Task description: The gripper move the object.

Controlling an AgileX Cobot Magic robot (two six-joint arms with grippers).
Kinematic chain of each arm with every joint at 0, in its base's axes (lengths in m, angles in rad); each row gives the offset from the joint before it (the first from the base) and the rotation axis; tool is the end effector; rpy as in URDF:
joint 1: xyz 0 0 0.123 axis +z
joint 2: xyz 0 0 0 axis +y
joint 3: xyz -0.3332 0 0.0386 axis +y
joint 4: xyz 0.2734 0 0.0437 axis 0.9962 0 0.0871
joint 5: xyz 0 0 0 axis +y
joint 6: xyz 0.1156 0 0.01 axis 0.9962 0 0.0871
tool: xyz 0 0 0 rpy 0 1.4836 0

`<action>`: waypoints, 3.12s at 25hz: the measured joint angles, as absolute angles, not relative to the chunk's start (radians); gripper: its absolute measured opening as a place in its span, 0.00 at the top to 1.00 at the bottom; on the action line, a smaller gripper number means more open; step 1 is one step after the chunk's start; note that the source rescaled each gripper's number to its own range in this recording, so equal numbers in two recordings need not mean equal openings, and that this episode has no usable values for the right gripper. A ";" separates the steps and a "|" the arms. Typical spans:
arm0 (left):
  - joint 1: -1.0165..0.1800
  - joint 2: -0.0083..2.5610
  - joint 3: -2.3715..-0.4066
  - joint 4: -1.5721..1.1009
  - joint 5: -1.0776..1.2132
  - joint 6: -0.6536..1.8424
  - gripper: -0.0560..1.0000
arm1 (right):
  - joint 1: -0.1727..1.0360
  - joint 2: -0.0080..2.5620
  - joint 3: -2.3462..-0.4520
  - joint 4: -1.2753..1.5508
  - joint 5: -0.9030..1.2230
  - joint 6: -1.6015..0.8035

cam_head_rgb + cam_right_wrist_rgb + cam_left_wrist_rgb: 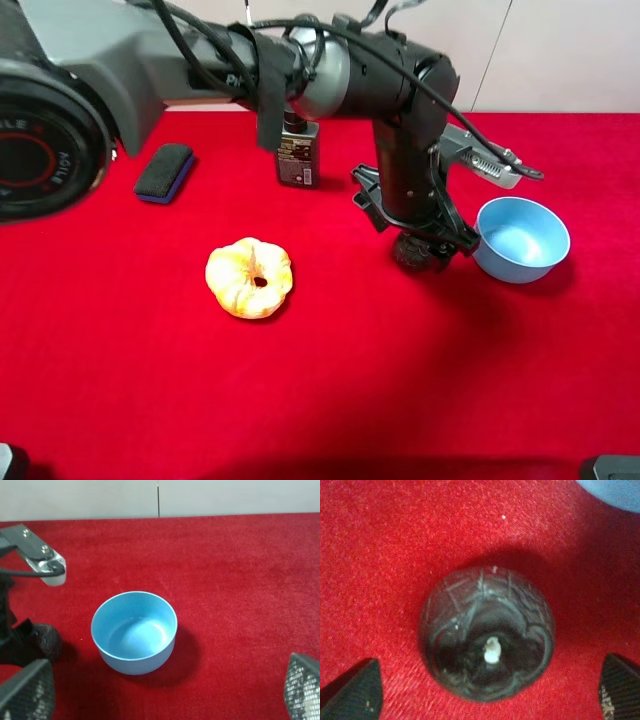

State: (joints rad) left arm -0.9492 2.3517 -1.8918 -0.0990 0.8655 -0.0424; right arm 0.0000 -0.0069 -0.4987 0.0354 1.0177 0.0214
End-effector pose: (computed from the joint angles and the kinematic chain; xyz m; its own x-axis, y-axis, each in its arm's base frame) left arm 0.3215 -0.4638 0.1410 -0.6347 0.7037 -0.3193 0.7618 0.6391 -0.1057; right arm -0.0098 0.0035 0.2821 -0.4127 0.0400 -0.9100 -0.0109 0.9987 0.0488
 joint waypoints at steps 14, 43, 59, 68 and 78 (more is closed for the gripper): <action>-0.949 2.265 -1.949 -0.070 1.174 -0.035 0.34 | 0.000 -0.007 -0.499 0.035 1.018 0.021; -0.949 1.791 -1.589 -0.054 1.192 -0.059 0.34 | 0.000 -0.007 -0.499 0.035 1.018 0.021; -0.949 1.275 -1.175 -0.056 1.193 -0.042 0.10 | 0.000 -0.007 -0.499 0.035 1.018 0.021; -0.949 1.000 -1.037 -0.053 1.194 -0.031 0.01 | 0.000 -0.007 -0.499 0.035 1.018 0.021; -0.883 0.843 -0.995 0.039 1.195 -0.027 0.00 | 0.000 -0.007 -0.499 0.035 1.018 0.021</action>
State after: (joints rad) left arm -0.8828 0.8429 -0.9953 0.0393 1.1948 -0.0273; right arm 0.0000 -0.0069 -0.4987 0.0354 1.0177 0.0214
